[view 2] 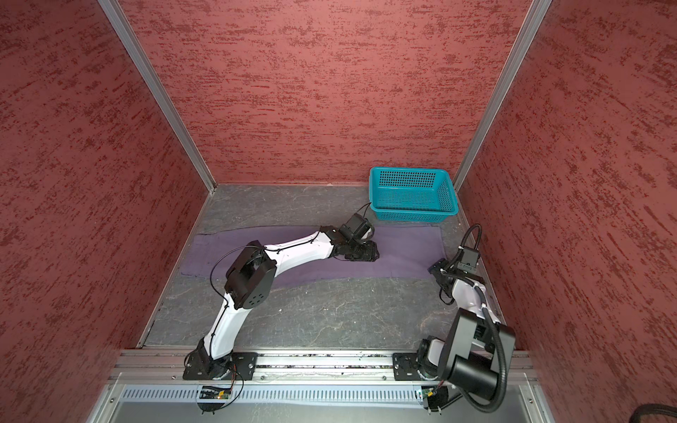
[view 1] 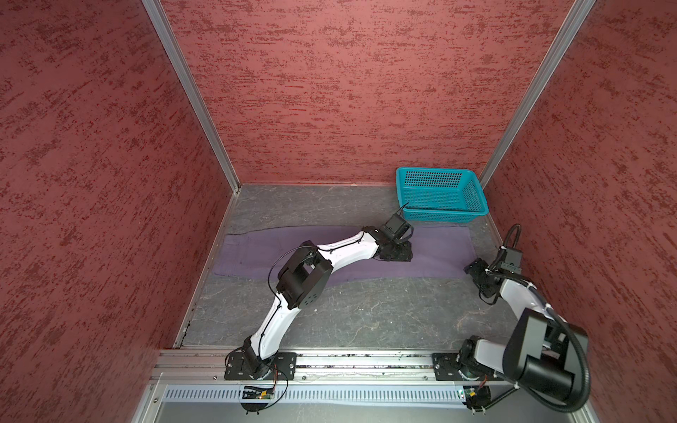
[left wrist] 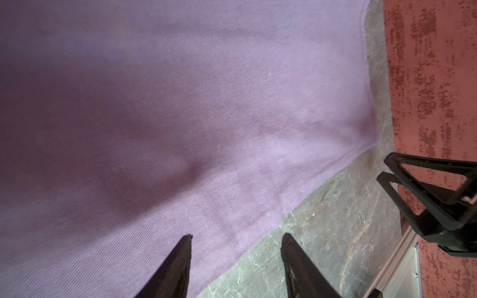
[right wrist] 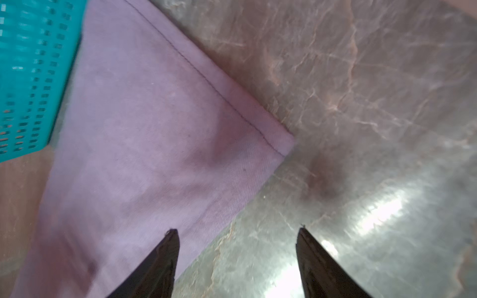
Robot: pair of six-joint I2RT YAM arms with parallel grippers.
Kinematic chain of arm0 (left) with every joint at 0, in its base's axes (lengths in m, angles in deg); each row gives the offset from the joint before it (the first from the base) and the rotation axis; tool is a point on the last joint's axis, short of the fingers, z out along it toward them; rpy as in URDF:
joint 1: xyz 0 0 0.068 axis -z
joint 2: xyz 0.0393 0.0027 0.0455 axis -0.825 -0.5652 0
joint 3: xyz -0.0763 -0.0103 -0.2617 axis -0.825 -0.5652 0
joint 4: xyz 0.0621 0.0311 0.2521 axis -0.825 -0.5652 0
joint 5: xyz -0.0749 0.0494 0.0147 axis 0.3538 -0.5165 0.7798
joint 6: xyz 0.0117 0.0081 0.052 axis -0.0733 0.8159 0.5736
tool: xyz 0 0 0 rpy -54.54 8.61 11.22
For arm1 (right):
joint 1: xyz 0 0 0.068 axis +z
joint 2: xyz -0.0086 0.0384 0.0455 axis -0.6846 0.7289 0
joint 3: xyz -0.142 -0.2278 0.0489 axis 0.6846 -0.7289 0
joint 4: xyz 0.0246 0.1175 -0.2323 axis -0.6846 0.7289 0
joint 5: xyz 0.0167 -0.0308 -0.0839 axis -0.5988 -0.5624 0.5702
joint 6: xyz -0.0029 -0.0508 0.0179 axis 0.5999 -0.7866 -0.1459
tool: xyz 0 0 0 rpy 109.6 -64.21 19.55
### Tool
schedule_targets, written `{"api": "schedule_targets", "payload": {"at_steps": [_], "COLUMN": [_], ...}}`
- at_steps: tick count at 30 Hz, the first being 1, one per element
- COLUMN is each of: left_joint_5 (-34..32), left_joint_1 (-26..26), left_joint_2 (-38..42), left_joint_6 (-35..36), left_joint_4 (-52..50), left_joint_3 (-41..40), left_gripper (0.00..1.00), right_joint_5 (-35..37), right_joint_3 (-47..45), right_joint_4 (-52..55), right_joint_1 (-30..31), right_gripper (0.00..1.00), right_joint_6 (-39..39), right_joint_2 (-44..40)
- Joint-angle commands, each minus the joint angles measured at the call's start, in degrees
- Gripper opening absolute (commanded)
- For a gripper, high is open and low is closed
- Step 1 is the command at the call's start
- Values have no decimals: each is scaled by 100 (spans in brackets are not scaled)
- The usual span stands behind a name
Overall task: Fold and stack the trousers
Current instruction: Fold the trousers at the center of the table.
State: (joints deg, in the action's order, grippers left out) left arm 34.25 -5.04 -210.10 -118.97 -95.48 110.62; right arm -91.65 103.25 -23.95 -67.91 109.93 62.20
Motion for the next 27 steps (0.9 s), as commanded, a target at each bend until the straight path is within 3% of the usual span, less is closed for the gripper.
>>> {"api": "schedule_targets", "payload": {"at_steps": [1, 11, 14, 17, 20, 27], "left_joint_5": [103, 215, 306, 403, 526, 706], "left_joint_1": [5, 26, 4, -27, -76, -206], "left_joint_2": [-220, -375, -411, -452, -504, -432], "left_joint_6": [-180, -360, -354, -330, -280, -179], "left_joint_4": [90, 256, 264, 312, 338, 338], "left_joint_3": [65, -46, -55, -43, 8, 66], "left_gripper": [56, 56, 56, 56, 56, 55], "right_joint_5": [31, -62, -389, -447, -368, -128], "right_joint_3": [13, 408, 550, 663, 761, 1026], "right_joint_4": [-434, -978, -1123, -1148, -1029, -824], "right_joint_1": [-14, -25, -22, -20, -24, -21], "right_gripper": [73, 70, 53, 24, 2, 0], "right_joint_6": [66, 158, 241, 328, 367, 383], "right_joint_2": [281, 1433, 1780, 2021, 2124, 1652]}}
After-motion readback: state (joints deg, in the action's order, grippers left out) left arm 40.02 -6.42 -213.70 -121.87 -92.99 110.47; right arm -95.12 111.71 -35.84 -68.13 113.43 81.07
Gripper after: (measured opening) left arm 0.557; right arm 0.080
